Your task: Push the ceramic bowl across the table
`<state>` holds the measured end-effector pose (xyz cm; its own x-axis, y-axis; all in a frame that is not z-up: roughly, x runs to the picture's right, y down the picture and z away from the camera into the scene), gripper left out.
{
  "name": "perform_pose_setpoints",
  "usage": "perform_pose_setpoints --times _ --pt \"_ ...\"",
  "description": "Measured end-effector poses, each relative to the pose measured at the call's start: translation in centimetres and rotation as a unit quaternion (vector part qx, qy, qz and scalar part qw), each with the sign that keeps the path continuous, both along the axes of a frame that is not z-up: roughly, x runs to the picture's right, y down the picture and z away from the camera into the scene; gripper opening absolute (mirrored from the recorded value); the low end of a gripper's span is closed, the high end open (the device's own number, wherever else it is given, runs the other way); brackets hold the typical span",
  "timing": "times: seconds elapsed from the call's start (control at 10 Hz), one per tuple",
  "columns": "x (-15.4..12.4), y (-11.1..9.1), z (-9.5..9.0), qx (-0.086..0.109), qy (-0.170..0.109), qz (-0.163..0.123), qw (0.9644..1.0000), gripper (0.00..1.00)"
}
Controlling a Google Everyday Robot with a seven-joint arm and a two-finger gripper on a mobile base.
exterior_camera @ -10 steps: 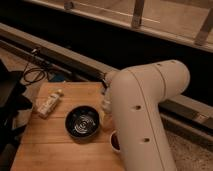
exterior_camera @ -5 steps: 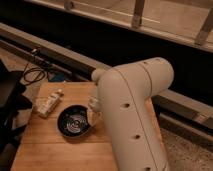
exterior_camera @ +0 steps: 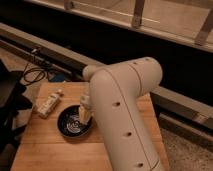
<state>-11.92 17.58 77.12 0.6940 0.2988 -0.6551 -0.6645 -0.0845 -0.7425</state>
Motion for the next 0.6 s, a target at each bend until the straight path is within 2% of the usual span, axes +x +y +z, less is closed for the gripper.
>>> perform_pose_setpoints --times 0.1,0.2,0.3,0.4,0.6 --pt "-0.3 -0.1 -0.1 0.007 0.001 -0.001 1.0000 0.25" --pt "0.0 -0.4 0.2 0.037 0.012 -0.004 0.9992 0.28" --pt "0.2 -0.9 0.2 0.062 0.020 -0.008 0.9978 0.24" --pt "0.4 -1.7 -0.4 0.091 0.029 -0.011 0.9954 0.14" --pt "2.1 -3.8 -2.0 0.134 0.051 -0.010 0.9896 0.00"
